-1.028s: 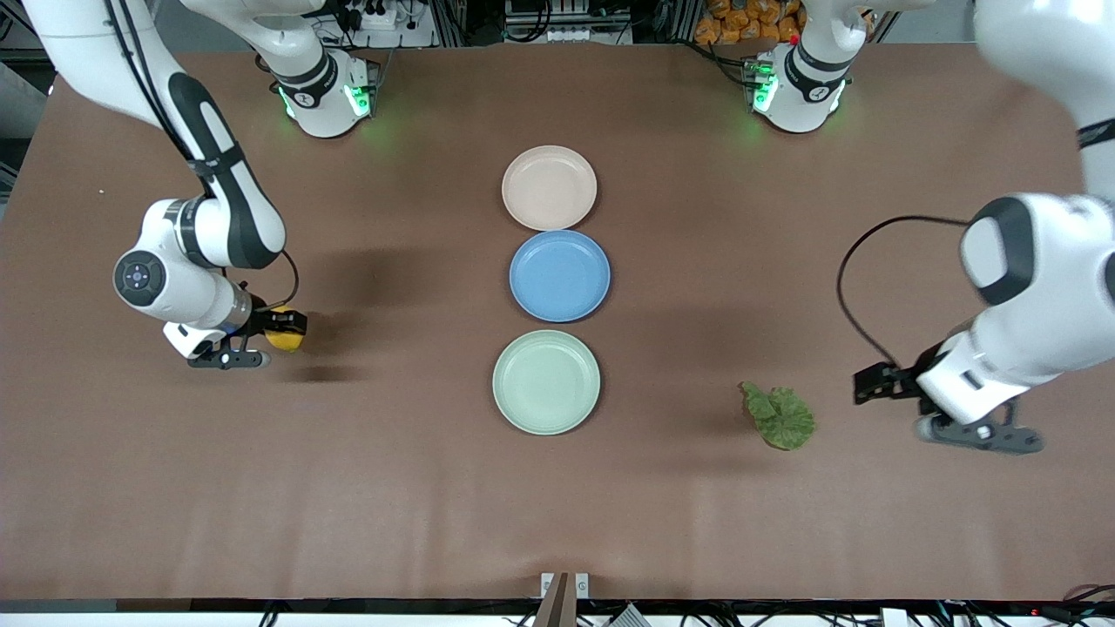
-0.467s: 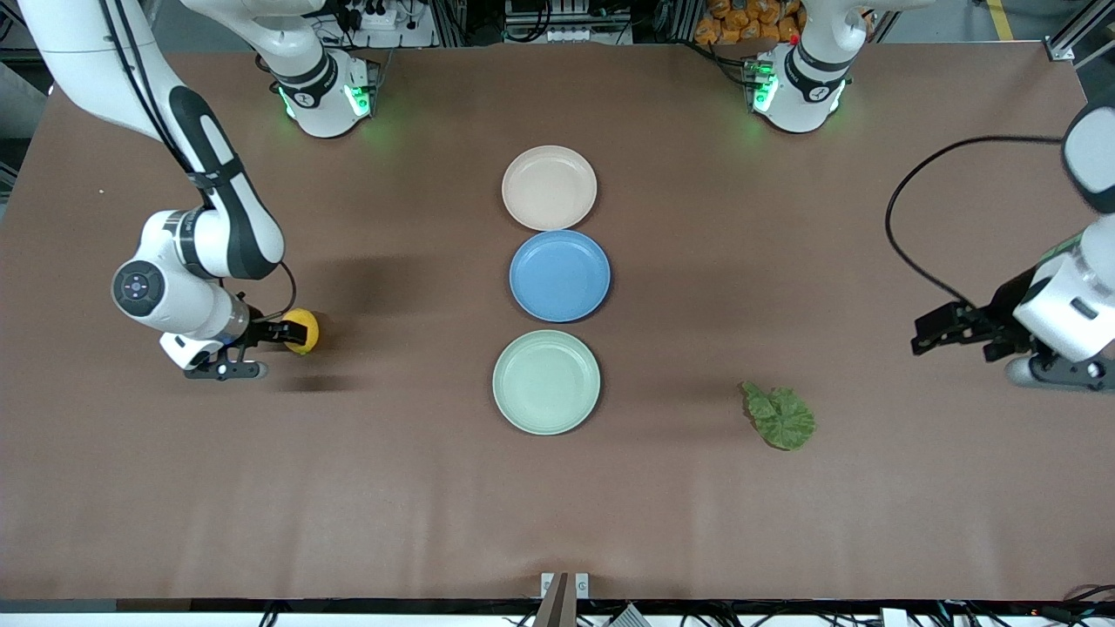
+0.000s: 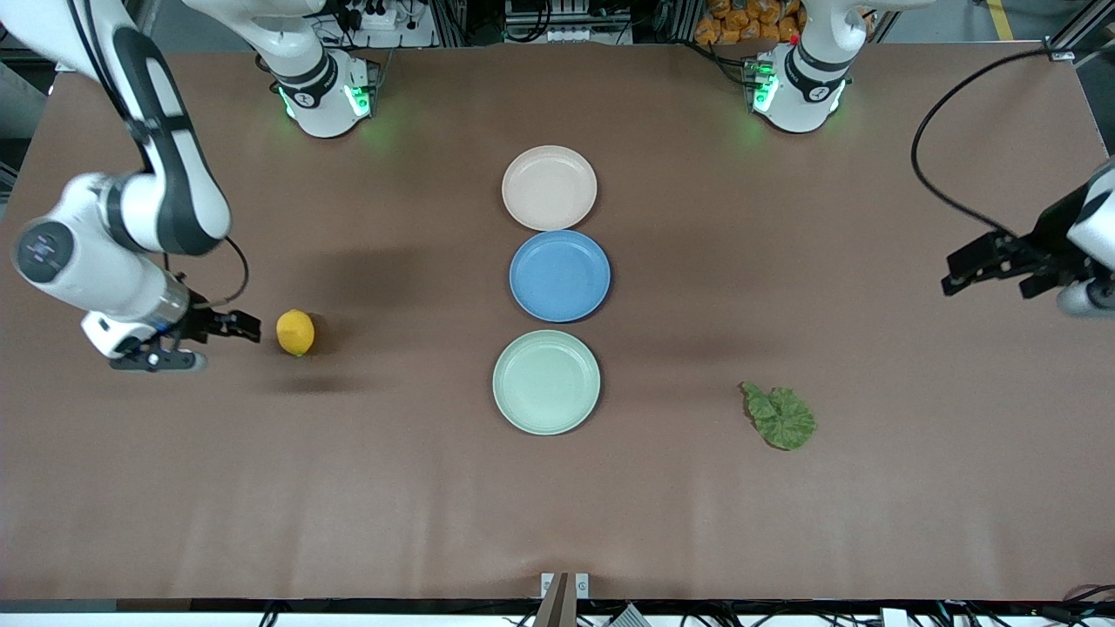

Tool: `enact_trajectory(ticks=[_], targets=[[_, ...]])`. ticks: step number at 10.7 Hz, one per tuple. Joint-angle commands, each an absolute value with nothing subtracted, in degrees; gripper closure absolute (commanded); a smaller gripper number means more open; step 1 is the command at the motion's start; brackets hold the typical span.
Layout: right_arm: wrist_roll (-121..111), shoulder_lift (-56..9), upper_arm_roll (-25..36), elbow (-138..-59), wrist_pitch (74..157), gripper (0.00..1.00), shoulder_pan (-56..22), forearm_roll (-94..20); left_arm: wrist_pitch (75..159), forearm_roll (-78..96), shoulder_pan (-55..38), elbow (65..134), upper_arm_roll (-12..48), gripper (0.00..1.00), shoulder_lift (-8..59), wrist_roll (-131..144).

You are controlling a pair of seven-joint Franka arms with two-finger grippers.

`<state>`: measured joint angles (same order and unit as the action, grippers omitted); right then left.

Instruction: Pick lemon and lettuce from plates

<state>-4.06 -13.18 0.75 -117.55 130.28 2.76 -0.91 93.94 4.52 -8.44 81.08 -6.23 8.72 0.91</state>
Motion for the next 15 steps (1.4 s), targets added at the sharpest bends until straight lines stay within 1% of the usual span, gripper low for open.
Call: enact_trajectory(ticks=[1,3,6,8,10,11,12,15], targets=[[-4.48,-3.19,-0.44,-119.18,123.6,0.0,3.6,0.0,90.89,3.16,-8.35,82.0,-5.98,0.0,4.23,2.11],[-4.92,-0.19,-0.7,-115.25,117.63,0.0,3.6,0.35,89.3,3.16,-8.26,82.09,-5.89,0.0,3.08,2.02],[-5.44,0.53,-1.05,-101.82,102.53,0.0,4.65,0.7,88.77,2.99,-7.65,82.53,-4.31,0.0,2.02,2.37],[-8.42,2.37,-1.06,-100.2,101.78,0.0,6.06,0.01,88.16,2.99,-5.11,83.84,-1.51,0.0,1.58,2.63],[-8.44,2.55,-1.05,-98.36,101.69,0.0,6.42,-0.09,87.89,2.55,-3.61,85.69,1.13,0.0,0.79,2.81],[-8.09,2.46,-1.05,-96.87,100.65,0.0,6.42,-0.96,87.89,-0.32,-3.6,85.69,3.06,0.0,0.79,2.99],[-8.0,2.37,-0.62,-95.72,97.59,0.0,6.5,-2.45,87.89,-1.83,-3.43,85.69,4.21,0.0,0.7,3.77],[-7.82,2.02,-0.62,-93.96,96.24,0.0,6.5,-3.51,87.89,-1.85,-2.37,85.26,4.31,0.0,0.88,3.25]])
